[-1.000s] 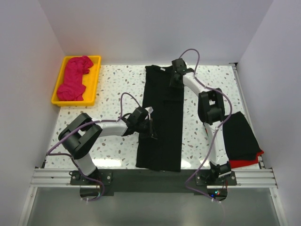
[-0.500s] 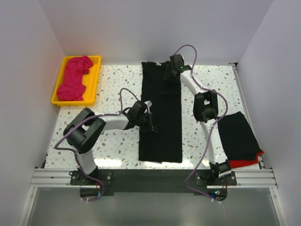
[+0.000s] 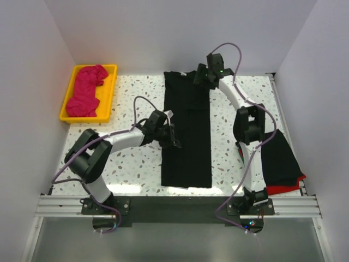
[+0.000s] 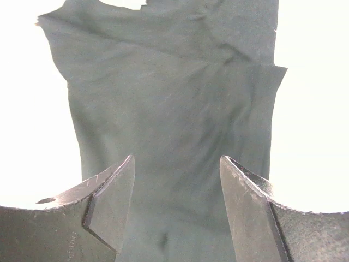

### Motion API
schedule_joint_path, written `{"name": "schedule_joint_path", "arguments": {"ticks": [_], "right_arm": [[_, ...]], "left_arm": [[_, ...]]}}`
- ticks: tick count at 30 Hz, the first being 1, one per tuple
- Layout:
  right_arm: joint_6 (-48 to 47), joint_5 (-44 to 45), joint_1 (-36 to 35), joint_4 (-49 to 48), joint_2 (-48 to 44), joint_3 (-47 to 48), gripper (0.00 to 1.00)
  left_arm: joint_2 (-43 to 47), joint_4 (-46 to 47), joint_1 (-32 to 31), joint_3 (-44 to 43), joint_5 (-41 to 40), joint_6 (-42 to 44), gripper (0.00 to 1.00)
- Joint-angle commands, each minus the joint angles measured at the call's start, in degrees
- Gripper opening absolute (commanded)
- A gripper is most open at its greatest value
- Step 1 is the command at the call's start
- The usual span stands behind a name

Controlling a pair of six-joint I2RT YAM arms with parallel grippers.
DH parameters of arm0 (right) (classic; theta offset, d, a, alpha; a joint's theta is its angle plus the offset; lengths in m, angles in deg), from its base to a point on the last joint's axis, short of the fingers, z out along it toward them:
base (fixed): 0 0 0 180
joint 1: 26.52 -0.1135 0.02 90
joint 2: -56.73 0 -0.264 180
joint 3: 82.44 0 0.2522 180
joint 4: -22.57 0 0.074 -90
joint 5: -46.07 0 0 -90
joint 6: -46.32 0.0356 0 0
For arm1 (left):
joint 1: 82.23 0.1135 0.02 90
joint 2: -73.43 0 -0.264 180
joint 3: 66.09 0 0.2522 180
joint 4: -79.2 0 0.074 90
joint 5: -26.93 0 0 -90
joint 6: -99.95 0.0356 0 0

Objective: Fold and stack the t-shirts
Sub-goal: Fold the tshirt

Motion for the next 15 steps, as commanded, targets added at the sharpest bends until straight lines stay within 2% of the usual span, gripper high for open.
{"name": "schedule_joint_path", "arguments": {"ticks": [1,3,4,5,7,8,10,15], "right_arm": [[2.7,-3.8,0.4,0.1,-19.5,-5.5,0.67],[4.6,-7.3,0.1,-3.2,-25.9,-19.5,0.67],[6.2,-8.3,0.0,-4.7,-33.2,-24.9,0.67],[6.9,-9.0,-0.3,-7.8,-36.4,-35.4,0.67],[7.4,-9.6,-1.5,-9.5,-43.0,-49.0,0.67],[7.8,-9.5,-1.8,-10.6,-48.8,-53.1,0.67],[8.9,-10.7,-3.4,-12.0,-53.6,-63.6,0.67],[10.8,-8.9,-10.3,-10.9,-66.2,-77.8,0.67]], "left_arm": [[7.7,-2.0,0.3,0.1,-0.2,2.8,0.27],[10.8,-2.1,0.3,3.5,0.5,2.7,0.27],[11.9,-2.1,0.3,4.9,0.9,2.7,0.26],[12.7,-2.2,0.3,7.4,1.2,2.7,0.25],[15.3,-2.8,0.3,9.9,1.8,2.9,0.23],[16.2,-2.7,0.3,12.5,2.2,3.0,0.22],[18.1,-2.5,0.3,15.0,3.3,2.8,0.2],[19.3,-2.4,0.3,21.3,5.3,3.4,0.15]]}}
